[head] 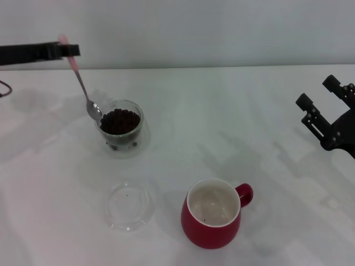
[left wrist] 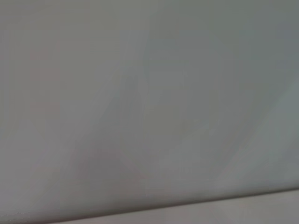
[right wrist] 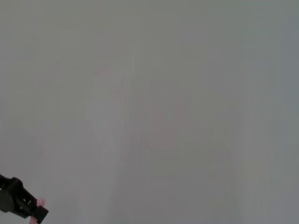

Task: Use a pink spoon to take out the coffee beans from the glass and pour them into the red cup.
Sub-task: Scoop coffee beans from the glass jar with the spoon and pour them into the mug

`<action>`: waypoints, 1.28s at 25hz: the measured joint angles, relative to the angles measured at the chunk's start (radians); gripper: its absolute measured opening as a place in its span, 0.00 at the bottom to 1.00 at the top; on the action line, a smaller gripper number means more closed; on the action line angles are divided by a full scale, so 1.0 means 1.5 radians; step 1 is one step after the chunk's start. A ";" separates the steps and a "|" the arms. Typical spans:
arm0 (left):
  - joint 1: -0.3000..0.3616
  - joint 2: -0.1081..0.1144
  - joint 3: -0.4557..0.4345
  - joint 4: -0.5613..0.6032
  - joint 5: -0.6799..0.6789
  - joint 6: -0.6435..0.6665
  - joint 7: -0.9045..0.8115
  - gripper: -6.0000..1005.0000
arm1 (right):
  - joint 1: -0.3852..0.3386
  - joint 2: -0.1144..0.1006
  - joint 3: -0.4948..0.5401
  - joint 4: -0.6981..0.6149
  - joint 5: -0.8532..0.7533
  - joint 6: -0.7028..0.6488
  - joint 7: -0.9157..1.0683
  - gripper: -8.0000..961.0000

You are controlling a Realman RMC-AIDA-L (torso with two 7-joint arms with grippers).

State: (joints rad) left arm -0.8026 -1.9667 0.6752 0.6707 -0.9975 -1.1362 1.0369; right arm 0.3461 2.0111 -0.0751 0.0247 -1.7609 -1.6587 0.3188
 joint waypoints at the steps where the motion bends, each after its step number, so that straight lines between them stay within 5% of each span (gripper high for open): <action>1: 0.000 -0.003 0.011 0.001 0.000 0.006 0.001 0.13 | 0.000 0.000 0.000 0.000 0.000 0.001 0.000 0.69; 23: -0.008 -0.052 0.079 -0.013 -0.009 0.099 -0.001 0.13 | 0.008 0.000 0.000 0.001 -0.001 0.041 0.000 0.69; 32: 0.038 -0.054 0.077 -0.043 -0.091 0.099 -0.027 0.13 | 0.012 0.000 0.000 -0.001 -0.001 0.047 0.000 0.69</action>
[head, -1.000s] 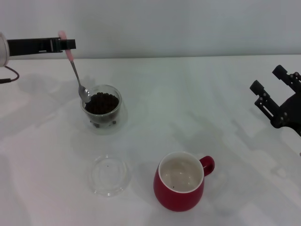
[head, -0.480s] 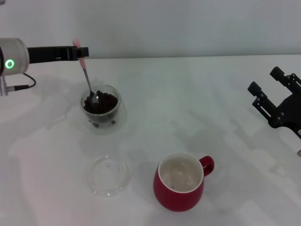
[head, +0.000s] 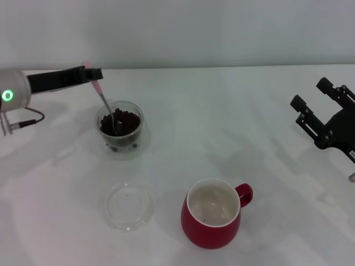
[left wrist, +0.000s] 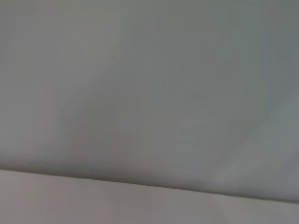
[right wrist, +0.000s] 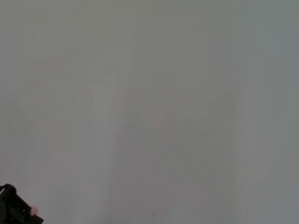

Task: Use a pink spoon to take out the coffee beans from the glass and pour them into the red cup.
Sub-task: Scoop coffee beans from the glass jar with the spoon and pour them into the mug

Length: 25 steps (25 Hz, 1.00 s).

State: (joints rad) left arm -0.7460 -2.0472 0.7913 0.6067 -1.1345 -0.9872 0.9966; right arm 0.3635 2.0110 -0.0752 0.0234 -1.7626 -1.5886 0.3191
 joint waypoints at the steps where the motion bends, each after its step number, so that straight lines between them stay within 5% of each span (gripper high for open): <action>1: 0.005 0.000 0.000 -0.002 -0.009 -0.001 -0.001 0.13 | 0.000 0.000 0.000 0.000 0.000 0.001 0.000 0.69; 25: 0.096 0.014 0.000 -0.144 -0.268 -0.042 -0.019 0.13 | 0.006 0.000 0.000 -0.001 0.000 0.024 0.001 0.69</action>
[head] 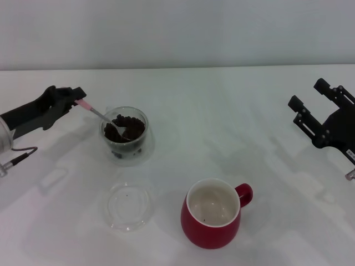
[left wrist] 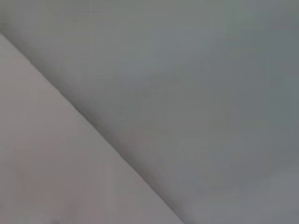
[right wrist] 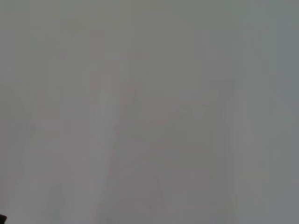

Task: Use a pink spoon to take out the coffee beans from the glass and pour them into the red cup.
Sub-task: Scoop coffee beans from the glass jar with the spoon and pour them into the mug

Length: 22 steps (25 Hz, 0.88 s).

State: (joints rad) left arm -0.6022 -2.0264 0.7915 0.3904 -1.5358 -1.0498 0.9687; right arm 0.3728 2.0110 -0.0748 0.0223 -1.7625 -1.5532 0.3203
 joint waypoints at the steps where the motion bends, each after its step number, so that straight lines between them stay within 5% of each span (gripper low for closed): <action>1: 0.004 0.000 0.000 -0.004 -0.009 0.000 0.000 0.13 | 0.000 0.000 0.000 0.000 0.000 0.001 0.000 0.69; 22: 0.055 0.004 -0.001 -0.022 -0.110 -0.073 0.041 0.13 | 0.025 0.000 0.000 -0.006 0.001 0.024 0.001 0.69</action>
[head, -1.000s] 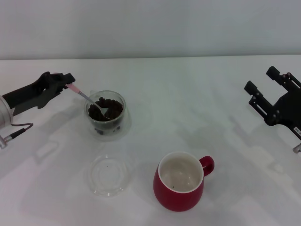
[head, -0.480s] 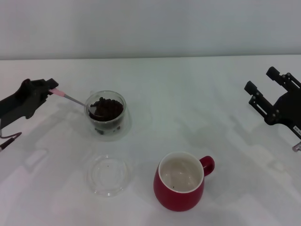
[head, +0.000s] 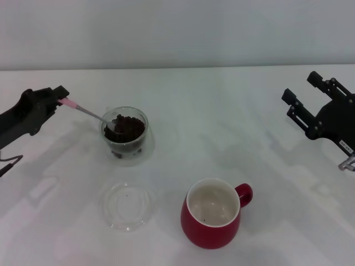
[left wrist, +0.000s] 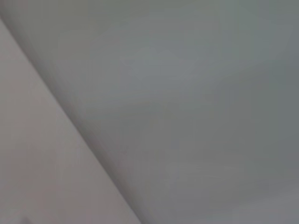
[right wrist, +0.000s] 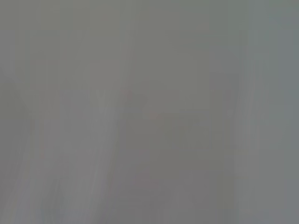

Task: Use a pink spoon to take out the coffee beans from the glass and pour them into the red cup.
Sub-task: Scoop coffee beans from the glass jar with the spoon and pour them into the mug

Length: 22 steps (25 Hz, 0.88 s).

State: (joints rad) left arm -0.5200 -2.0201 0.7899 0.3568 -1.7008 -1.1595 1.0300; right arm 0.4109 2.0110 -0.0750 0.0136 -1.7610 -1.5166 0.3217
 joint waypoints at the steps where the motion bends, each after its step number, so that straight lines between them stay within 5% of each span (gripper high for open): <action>1: 0.000 0.001 0.000 0.001 0.000 -0.014 0.004 0.13 | 0.003 0.000 0.000 0.000 0.000 0.000 0.000 0.69; 22: -0.066 -0.013 0.014 -0.001 0.105 -0.177 -0.020 0.13 | 0.045 0.001 0.008 -0.008 0.008 -0.040 -0.002 0.68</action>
State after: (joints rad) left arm -0.6185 -2.0394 0.8109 0.3559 -1.5437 -1.4257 1.0005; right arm 0.4779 2.0121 -0.0631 0.0023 -1.7484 -1.5772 0.3192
